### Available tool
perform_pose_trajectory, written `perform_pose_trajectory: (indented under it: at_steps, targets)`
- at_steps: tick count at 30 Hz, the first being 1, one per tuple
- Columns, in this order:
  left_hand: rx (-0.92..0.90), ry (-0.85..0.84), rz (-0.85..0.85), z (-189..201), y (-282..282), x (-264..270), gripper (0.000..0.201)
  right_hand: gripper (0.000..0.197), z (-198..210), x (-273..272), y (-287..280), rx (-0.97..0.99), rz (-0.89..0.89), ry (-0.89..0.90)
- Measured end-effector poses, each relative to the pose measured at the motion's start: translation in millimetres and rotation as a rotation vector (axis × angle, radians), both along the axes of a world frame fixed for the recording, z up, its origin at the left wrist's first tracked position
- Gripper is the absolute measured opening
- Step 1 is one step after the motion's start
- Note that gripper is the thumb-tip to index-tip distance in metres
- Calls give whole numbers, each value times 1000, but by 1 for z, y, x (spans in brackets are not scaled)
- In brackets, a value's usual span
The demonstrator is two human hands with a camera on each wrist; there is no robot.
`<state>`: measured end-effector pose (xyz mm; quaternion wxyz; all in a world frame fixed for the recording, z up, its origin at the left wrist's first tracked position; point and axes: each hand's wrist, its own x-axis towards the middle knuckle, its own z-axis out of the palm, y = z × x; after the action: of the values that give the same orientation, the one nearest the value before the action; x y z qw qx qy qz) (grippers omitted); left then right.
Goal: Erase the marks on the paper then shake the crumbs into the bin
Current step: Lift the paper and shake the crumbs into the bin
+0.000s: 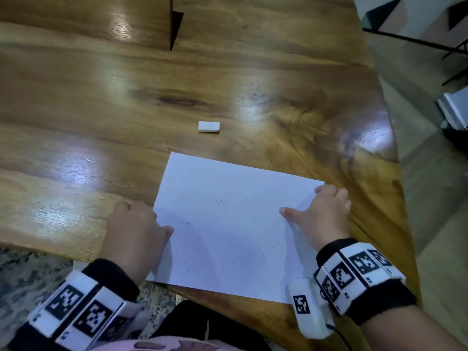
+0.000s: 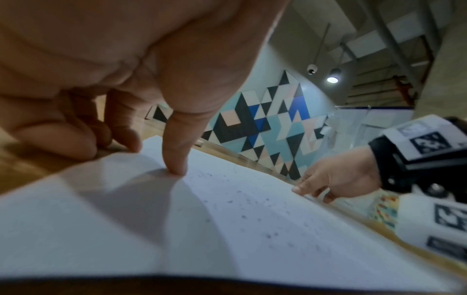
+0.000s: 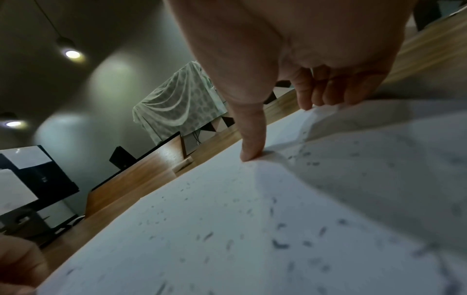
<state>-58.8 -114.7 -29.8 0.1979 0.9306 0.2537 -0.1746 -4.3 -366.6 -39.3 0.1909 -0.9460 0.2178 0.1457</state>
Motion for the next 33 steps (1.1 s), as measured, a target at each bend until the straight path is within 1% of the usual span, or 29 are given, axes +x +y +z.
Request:
perform_pose_trajectory:
  at_steps: [2, 5, 7, 10, 13, 16, 18, 20, 22, 24, 26, 28, 30, 32, 33]
  targets:
    - [-29, -17, 32, -3, 0, -1, 36, 89, 1, 1, -1, 14, -4, -11]
    - [-47, -51, 80, -6, 1, 0, 53, 95, 3, 7, -9, -14, 7, -5]
    - [-26, -63, 53, -7, 3, 1, 56, 90, 4, 12, -15, -5, 34, -12]
    - [-16, -84, 32, -7, 6, -2, 49, 79, 4, 15, -19, 10, 94, -21]
    - [-35, -94, 8, -7, 5, -3, 43, 72, 3, 16, -19, 24, 133, -4]
    - [-78, -75, 43, -8, 7, 0, 41, 61, 4, 17, -19, 61, 174, 29]
    - [-98, -84, 52, -8, 7, 0, 41, 46, 6, 18, -22, 150, 162, 24]
    - [-114, -87, 58, -8, 9, 1, 43, 30, 7, 20, -27, 305, 107, -18]
    - [-134, -96, 61, -9, 13, 5, 47, 18, 9, 21, -33, 421, 92, -52]
    - [-165, -132, 39, -11, 18, 12, 56, 15, 11, 21, -37, 521, 85, -63]
    - [-201, -184, 18, -12, 23, 21, 59, 16, 13, 20, -41, 649, 55, -68]
    - [-236, -209, 0, -12, 25, 30, 52, 20, 14, 19, -45, 750, 23, -72]
    - [-250, -211, -42, -13, 27, 36, 35, 22, 14, 19, -47, 804, 2, -72]
    - [-269, -215, -70, -12, 27, 38, 18, 23, 12, 20, -48, 807, -15, -75]
    - [-279, -217, -84, -11, 26, 37, 17, 23, 11, 21, -48, 799, -22, -77]
